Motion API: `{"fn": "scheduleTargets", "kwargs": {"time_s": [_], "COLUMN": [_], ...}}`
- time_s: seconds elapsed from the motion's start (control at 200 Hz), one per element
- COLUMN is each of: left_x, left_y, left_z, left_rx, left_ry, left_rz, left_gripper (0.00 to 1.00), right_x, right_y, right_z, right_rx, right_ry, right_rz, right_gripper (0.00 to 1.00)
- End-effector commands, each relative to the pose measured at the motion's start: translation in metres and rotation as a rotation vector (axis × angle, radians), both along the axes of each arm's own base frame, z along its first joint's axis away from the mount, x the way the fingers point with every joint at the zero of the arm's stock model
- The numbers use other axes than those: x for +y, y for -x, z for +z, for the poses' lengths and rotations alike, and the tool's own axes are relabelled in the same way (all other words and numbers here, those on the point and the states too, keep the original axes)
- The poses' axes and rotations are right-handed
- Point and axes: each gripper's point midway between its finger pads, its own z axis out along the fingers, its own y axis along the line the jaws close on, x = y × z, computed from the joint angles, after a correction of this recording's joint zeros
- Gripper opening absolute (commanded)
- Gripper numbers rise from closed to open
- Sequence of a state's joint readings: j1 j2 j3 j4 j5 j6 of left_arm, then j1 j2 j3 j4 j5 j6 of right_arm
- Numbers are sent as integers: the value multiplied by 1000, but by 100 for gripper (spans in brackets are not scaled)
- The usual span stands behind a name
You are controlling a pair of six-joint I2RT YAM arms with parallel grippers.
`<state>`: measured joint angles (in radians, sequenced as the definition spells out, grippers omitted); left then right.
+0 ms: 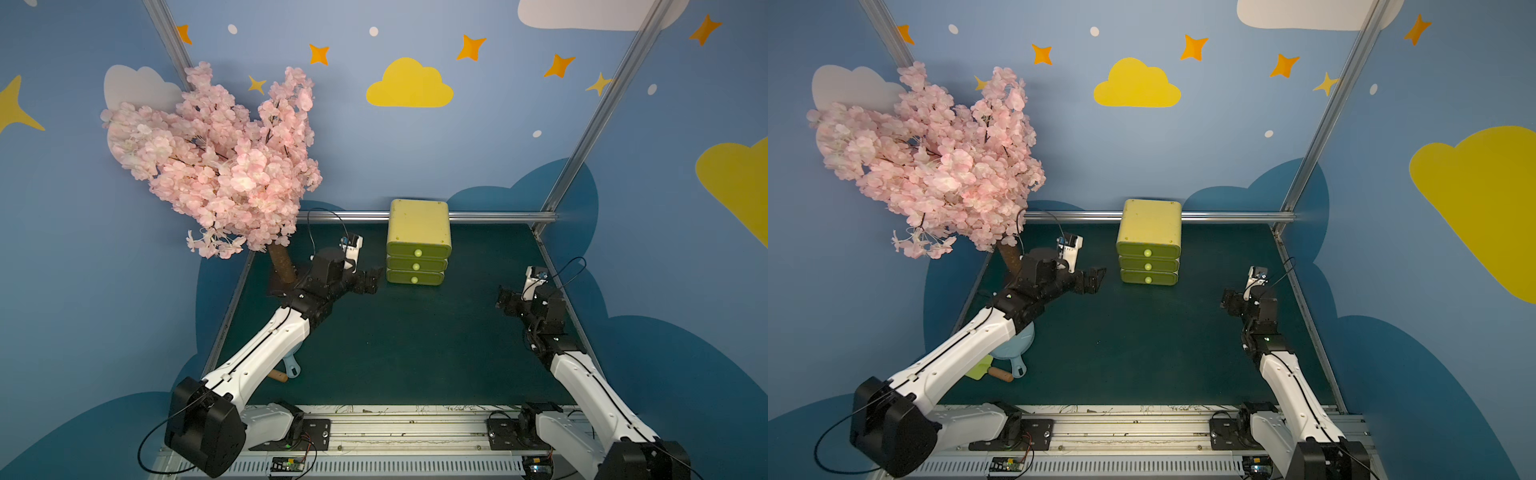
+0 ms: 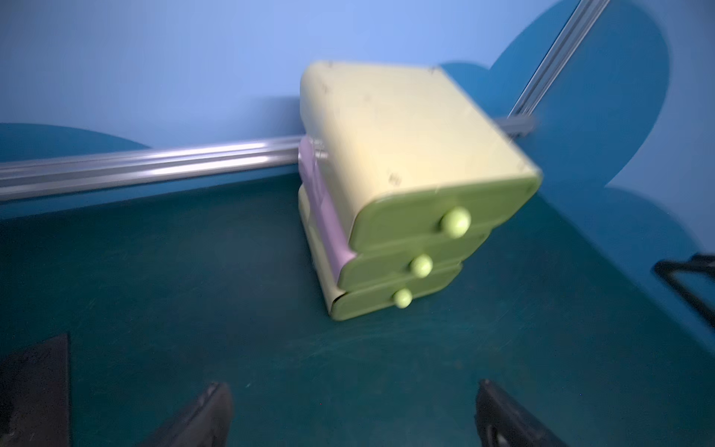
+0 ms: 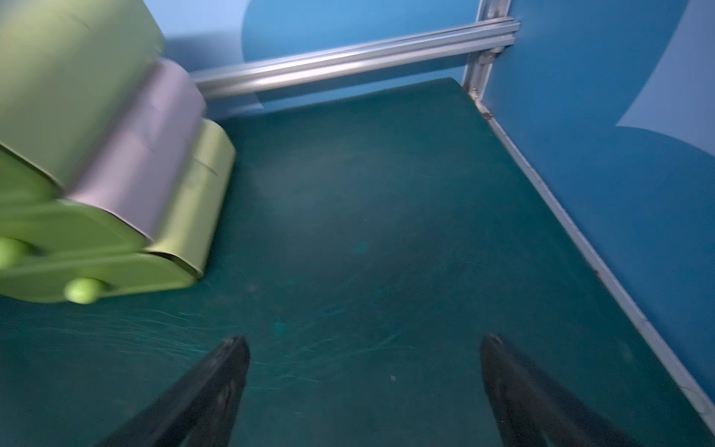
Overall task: Place the plugs into the drawer by color
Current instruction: Reset both arms
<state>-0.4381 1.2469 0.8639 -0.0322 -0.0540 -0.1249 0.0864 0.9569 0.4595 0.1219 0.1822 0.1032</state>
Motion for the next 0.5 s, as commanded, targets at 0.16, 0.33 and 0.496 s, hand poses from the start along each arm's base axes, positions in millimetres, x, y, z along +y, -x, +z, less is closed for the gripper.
{"fn": "scheduleTargets", "kwargs": {"time_s": [0.16,0.33,0.496], "left_x": [128,135,158], "left_y": [-21,-22,-24], "left_z": [-71,-82,-107], "left_rx": [23,-52,-69], "left_ry": [43,-91,-65], "left_rz": [356,250,315], "left_gripper": [100,100,100], "right_x": [-16,-11,0], "right_y": [-14,-29,-39], "right_z": [-42,-38,-42], "right_rx": [46,-29,4], "right_ry": [132,131,-33], "right_rz": [-42,6,179], "right_gripper": [98,98,98]}}
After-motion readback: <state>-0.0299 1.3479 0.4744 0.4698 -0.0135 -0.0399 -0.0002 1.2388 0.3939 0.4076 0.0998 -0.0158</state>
